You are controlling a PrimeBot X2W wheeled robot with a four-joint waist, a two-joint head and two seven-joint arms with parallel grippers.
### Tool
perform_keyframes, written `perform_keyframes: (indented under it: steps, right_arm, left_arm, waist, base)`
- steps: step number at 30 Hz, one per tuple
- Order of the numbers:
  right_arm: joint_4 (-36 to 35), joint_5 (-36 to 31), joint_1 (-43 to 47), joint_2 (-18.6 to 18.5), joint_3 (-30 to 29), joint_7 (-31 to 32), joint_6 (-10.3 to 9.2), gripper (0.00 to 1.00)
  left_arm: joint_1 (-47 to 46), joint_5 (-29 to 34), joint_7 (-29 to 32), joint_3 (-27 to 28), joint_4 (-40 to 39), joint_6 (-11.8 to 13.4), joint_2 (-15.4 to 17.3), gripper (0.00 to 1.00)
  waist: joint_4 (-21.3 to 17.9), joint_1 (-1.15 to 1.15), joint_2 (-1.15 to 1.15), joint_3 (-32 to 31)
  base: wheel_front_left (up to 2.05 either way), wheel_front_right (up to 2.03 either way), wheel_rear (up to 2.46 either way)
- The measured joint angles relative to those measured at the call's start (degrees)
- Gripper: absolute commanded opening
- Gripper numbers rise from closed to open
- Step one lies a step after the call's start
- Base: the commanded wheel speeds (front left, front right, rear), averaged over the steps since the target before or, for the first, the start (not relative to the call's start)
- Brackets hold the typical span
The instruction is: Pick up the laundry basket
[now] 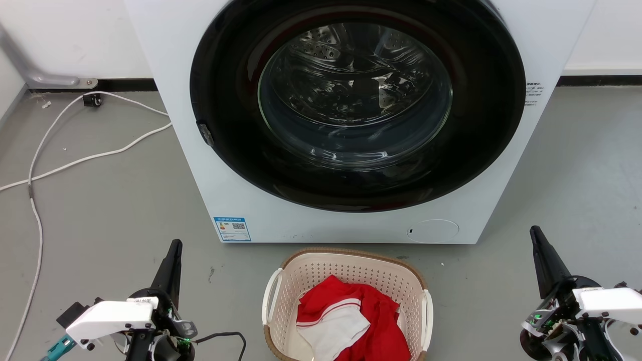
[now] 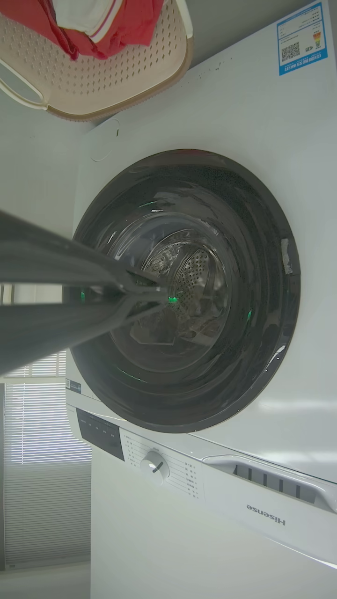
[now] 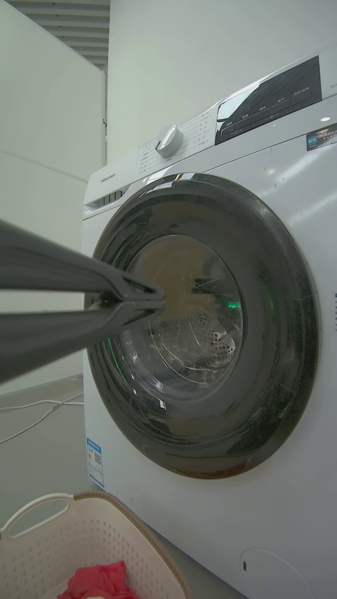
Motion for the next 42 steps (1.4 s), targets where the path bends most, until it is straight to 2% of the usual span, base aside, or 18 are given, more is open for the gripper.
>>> perform_keyframes:
  steps: [21,22,33,42]
  right_arm:
    - [0.0,0.0,0.0,0.0,0.0,0.0,0.0,0.0]
    - [0.4,0.0,0.2,0.0,0.0,0.0,0.0,1.0]
    - [0.8,-2.4,1.9,0.1,1.6,-2.5,-0.01,1.0]
    - [-1.3,-14.1,1.9,0.1,1.7,-4.8,-0.01,1.0]
  left_arm:
    - [0.0,0.0,0.0,0.0,0.0,0.0,0.0,0.0]
    - [0.2,0.0,0.0,-0.1,0.4,0.0,-0.1,1.0]
    - [1.5,1.6,-2.4,-3.0,1.0,0.1,-0.3,1.0]
    - [0.9,13.4,-4.7,-4.9,-1.1,0.1,-0.3,1.0]
  waist:
    - [0.0,0.0,0.0,0.0]
    - [0.0,0.0,0.0,0.0]
    - [0.1,0.0,0.0,0.1]
    - [0.2,0.0,0.0,0.1]
  base:
    - [0.0,0.0,0.0]
    - [0.0,0.0,0.0]
    - [0.0,0.0,0.0]
    - [0.0,0.0,0.0]
